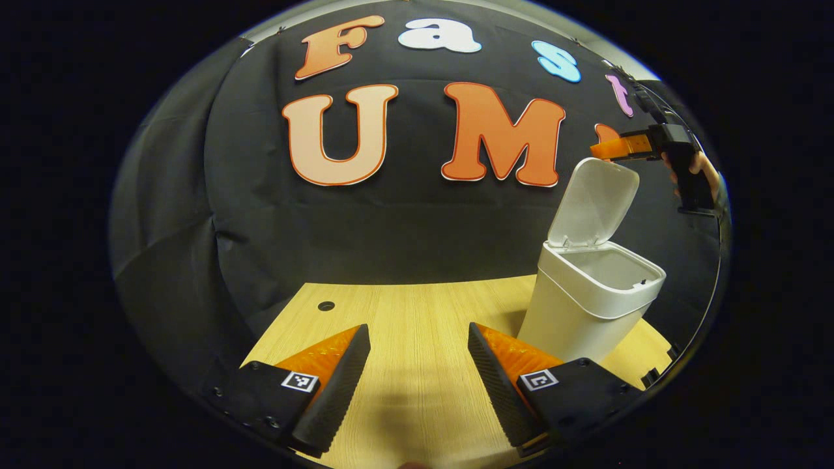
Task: Press the lid of the desktop garbage bin to open it, pick up the crumpled paper on the desktop and throw it into the bin, then pick up the pop can on the desktop and drop it into the bin, and finally close the garbage bin lid.
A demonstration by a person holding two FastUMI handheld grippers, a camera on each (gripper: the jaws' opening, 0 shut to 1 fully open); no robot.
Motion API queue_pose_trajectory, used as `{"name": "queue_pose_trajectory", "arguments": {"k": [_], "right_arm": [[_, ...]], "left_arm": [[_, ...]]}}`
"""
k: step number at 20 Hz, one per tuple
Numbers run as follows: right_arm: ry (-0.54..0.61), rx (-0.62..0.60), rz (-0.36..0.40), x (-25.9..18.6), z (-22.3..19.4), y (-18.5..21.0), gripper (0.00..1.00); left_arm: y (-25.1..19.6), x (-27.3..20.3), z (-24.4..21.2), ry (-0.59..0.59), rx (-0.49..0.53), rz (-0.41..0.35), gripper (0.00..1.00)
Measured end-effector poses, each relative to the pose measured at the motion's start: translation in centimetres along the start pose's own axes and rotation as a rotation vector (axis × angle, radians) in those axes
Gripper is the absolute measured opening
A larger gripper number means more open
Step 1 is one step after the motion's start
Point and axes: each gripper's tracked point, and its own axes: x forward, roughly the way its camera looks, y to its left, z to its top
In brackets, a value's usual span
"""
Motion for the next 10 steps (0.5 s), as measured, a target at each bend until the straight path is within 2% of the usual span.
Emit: {"name": "queue_pose_trajectory", "arguments": {"k": [10], "right_arm": [[0.071, 0.0, 0.031, -3.3, -4.2, 2.1, 0.83]], "left_arm": [[-0.5, -0.6, -1.1, 0.024, 0.018, -0.017, 0.94]]}}
